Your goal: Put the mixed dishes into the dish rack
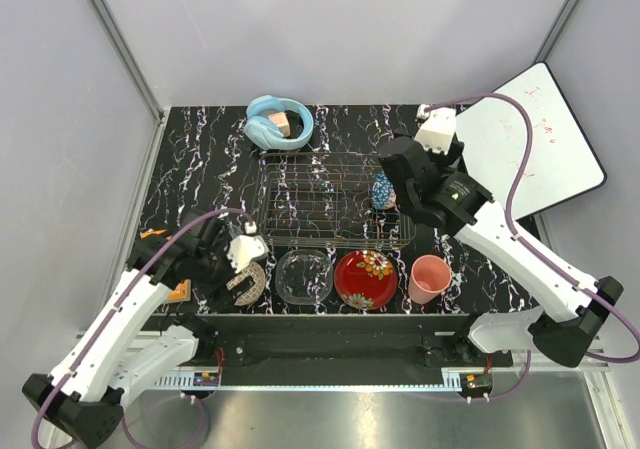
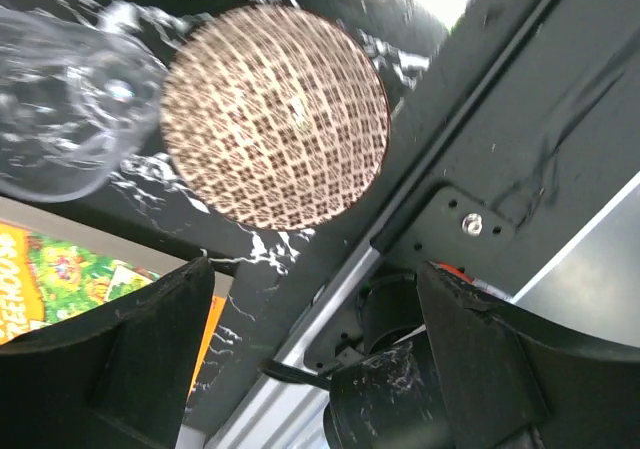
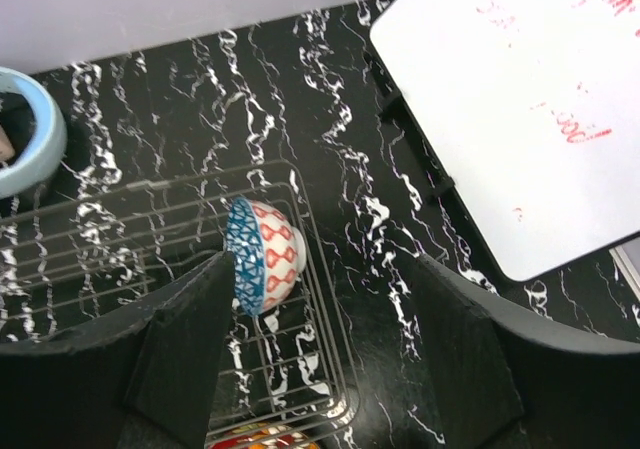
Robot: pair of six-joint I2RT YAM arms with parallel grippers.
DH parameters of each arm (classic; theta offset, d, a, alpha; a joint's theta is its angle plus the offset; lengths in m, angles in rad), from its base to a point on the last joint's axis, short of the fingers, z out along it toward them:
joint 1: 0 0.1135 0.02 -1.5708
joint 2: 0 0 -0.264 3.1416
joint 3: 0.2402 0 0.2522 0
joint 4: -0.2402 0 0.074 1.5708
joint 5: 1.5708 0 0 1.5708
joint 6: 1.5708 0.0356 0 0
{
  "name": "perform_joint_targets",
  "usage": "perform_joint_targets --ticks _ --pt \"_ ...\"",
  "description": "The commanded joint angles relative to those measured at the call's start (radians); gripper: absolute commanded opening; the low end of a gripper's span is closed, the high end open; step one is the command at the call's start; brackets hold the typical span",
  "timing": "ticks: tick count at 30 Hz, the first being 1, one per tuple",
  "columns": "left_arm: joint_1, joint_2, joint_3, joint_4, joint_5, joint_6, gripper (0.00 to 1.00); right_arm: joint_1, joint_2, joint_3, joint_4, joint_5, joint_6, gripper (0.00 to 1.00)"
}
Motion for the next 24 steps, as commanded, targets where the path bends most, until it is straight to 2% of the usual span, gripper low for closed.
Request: perform_joint_targets --ticks 1,6,13,18,21,24 --pt "-0.069 0.044 -0.045 0.056 -0.094 -0.029 0.84 0.002 -0.032 -0.078 -0.009 0.002 0.081 0.79" --pt "-0.158 0.104 -0.042 0.099 -0.159 -0.050 0.82 0.002 -0.073 -0.127 -0.014 0.005 0.103 0.79" --pt "-0.238 0.162 -0.094 0.149 -0.119 -0.021 0.78 0.000 -0.099 -0.153 -0.043 0.020 0.135 0.79" --pt "-0.279 0.201 -0.043 0.158 -0.111 -0.006 0.74 -0.001 -0.119 -0.149 -0.063 0.029 0.144 0.80" --pt "-0.293 0.263 -0.034 0.158 -0.076 -0.015 0.74 -0.006 -0.137 -0.135 -0.072 0.029 0.150 0.80" --pt "-0.328 0.349 -0.046 0.158 -0.055 -0.058 0.69 -0.006 -0.154 -0.116 -0.095 0.036 0.149 0.80"
